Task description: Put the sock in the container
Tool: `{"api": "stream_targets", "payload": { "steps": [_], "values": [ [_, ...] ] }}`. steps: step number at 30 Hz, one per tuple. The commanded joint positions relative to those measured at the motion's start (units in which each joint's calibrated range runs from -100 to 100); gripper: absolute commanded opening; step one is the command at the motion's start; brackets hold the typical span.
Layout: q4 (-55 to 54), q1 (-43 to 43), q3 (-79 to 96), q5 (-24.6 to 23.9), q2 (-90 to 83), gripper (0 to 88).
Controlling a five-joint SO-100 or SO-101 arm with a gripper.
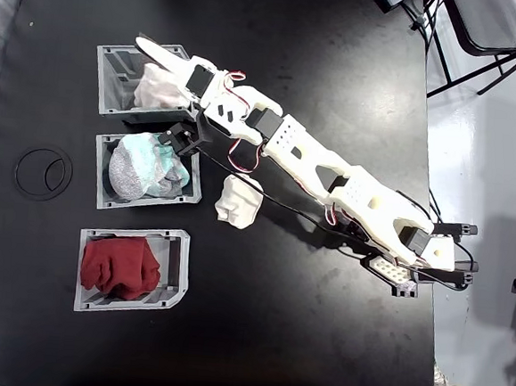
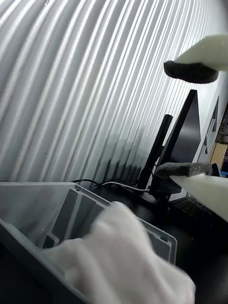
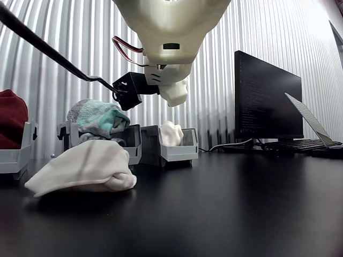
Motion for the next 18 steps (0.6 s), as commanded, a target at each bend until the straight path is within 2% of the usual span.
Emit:
{"api": "stream_targets", "payload": {
  "steps": [1,7,10,12,15,18],
  "values": [
    [-0.9,-0.8,-1.2,-0.4,-2.2,31.0],
    [2.1,-1.4,-2.0,-0.5,-2.6,30.5],
    [15.6,-1.4,-4.4,-0.9,-5.9,30.5],
    [26.1,-1.4,-5.5,-3.0,-8.8,28.5],
    [37.8,-1.4,-5.7,-6.3,-13.4,17.9],
    [45.4,-2.0,-5.8,-8.2,-17.0,1.8]
  ]
}}
